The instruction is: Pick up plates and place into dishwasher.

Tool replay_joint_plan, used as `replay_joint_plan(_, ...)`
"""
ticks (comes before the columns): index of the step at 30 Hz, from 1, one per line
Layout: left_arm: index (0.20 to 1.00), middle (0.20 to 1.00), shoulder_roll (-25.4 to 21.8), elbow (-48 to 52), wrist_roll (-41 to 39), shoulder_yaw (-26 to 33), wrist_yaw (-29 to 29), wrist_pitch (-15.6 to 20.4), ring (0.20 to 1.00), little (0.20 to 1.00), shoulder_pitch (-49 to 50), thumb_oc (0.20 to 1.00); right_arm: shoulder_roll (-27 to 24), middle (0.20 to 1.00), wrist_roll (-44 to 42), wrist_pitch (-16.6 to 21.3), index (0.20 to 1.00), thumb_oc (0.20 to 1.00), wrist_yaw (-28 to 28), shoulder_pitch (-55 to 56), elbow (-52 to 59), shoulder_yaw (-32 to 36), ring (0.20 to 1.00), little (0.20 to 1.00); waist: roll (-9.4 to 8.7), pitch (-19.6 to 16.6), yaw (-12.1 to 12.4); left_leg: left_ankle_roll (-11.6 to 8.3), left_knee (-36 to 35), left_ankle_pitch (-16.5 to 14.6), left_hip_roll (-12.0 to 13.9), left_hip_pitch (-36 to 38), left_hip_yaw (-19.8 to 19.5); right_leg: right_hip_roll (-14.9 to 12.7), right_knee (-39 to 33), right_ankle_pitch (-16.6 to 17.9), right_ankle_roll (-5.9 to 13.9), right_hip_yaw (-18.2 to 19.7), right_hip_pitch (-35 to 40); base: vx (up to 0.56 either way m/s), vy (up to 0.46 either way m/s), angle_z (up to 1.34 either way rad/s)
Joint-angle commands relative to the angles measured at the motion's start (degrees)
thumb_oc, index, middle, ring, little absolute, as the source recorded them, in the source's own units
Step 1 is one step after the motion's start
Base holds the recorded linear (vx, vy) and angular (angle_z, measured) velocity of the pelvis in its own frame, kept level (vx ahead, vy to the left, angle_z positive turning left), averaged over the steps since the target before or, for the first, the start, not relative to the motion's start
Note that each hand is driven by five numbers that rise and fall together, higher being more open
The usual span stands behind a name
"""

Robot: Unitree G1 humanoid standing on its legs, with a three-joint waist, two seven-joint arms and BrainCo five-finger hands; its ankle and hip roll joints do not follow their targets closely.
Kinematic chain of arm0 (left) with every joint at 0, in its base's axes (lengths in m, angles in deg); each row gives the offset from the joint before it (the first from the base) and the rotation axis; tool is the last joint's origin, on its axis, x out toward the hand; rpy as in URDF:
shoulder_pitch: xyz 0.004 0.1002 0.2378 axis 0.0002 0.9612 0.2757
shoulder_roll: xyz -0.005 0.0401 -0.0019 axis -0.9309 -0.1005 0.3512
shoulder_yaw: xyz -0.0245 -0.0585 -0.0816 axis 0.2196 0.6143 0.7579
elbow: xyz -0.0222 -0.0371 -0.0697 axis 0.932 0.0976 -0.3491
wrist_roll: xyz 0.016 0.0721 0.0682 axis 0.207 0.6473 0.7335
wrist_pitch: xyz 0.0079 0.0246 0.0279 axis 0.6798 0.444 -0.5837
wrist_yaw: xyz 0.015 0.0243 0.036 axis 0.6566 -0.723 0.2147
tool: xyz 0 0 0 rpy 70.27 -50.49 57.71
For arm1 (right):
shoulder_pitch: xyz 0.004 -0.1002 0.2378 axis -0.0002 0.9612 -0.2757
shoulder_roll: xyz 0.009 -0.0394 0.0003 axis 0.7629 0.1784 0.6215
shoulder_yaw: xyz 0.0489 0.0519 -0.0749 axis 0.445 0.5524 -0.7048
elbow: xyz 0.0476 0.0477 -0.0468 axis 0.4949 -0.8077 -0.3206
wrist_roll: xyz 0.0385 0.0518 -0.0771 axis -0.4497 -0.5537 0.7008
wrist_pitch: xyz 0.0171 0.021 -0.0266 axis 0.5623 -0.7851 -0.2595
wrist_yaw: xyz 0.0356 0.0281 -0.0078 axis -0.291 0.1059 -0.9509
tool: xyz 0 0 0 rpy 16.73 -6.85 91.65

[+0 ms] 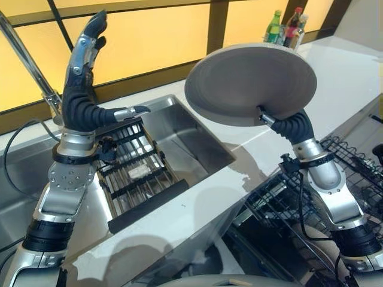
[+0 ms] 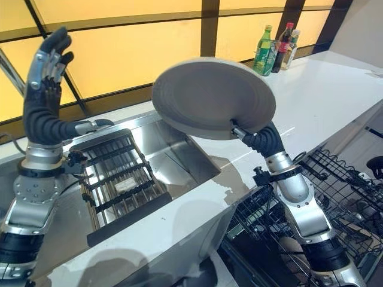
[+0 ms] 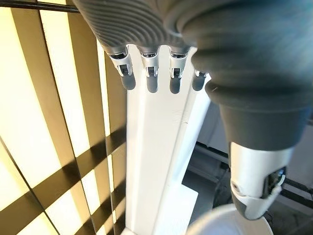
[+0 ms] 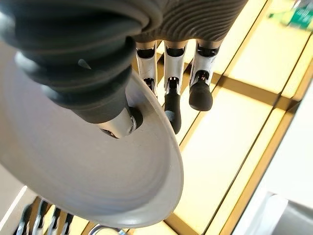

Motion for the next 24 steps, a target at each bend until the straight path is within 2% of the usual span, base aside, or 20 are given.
replay_joint_plan(1, 1.0, 1.0, 0.0, -4.4, -2.0, 3.9, 1.8, -1.0, 1.0, 1.0, 0.9, 1.0, -2.1, 0.2, 1.5, 2.0, 0.2, 0.2, 1.9, 2.4, 2.5, 4.7, 0.2, 0.2, -0.42, -4.9, -0.7, -1.25, 0.6, 1.5, 1.6, -4.4, -2.8, -4.4, 7.1, -2.7, 3.99, 0.0, -3.3, 0.13, 0.055, -0.23)
replay_joint_plan(5, 1.0, 1.0, 0.5, -4.9, -4.0, 6.9, 2.5, -1.9, 1.0, 1.0, 3.6, 1.0, -2.5, 0.2, 2.0, 1.6, 0.2, 0.2, 3.1, 4.9, 1.8, 7.2, 0.2, 0.2, -0.65, -4.6, -1.2, -1.16, 2.0, 0.5, 1.4, -4.6, -2.6, -5.1, 7.8, -2.7, 4.48, 1.1, -4.0, 0.08, 0.069, -0.19)
replay_joint_plan(12, 1.0, 1.0, 1.4, -6.3, -4.9, 10.4, 3.4, -2.6, 1.0, 1.0, 6.2, 1.0, -3.1, 0.2, 4.0, 0.7, 0.2, 0.2, 7.2, 6.2, -2.2, 11.2, 0.2, 0.2, -0.69, -3.1, -2.5, 0.88, 5.2, -1.5, -1.0, -5.0, -4.1, -4.6, 14.8, -4.4, 4.51, 3.7, -7.4, 0.07, 0.116, -0.17)
replay_joint_plan(16, 1.0, 1.0, 1.0, -6.6, -5.7, 13.4, 2.6, -2.1, 1.0, 1.0, 9.2, 1.0, -2.4, 0.2, 6.3, 0.6, 0.2, 0.2, 10.2, 8.2, -3.8, 13.4, 0.2, 0.2, -0.69, -2.0, -3.0, 3.38, 6.1, -2.2, -3.3, -5.1, -5.1, -3.5, 22.0, -2.6, 4.46, 5.3, -10.4, 0.05, 0.079, -0.36)
replay_joint_plan(19, 1.0, 1.0, 0.5, -6.9, -6.2, 15.4, 2.2, -1.8, 1.0, 1.0, 10.8, 1.0, -2.1, 0.2, 7.8, 0.4, 0.2, 0.2, 11.8, 9.5, -4.7, 14.4, 0.2, 0.2, -0.74, -1.1, -3.0, 4.87, 7.1, -2.7, -4.7, -5.0, -5.0, -2.1, 25.8, -2.1, 3.33, 5.4, -11.6, 0.08, 0.024, -0.45)
replay_joint_plan(22, 1.0, 1.0, 0.2, -6.8, -6.5, 16.0, 2.3, -2.8, 1.0, 1.0, 10.8, 1.0, -1.9, 0.2, 10.2, 0.0, 0.2, 0.2, 14.6, 9.4, -6.8, 14.1, 0.2, 0.2, -1.2, -0.9, -2.7, 5.06, 7.9, -2.8, -5.9, -5.6, -4.8, -1.9, 21.8, -2.1, 2.56, 5.5, -10.8, 0.05, -0.075, -0.34)
replay_joint_plan(24, 1.0, 1.0, -0.1, -6.8, -6.4, 15.7, 2.7, -3.9, 1.0, 1.0, 9.9, 1.0, -2.0, 0.2, 11.6, -0.4, 0.2, 0.2, 16.6, 9.0, -8.2, 13.5, 0.2, 0.2, -1.8, -0.8, -3.0, 4.83, 8.7, -3.3, -6.6, -6.1, -5.1, -2.0, 15.2, -2.3, 2.62, 7.1, -9.4, 0.08, -0.18, -0.28)
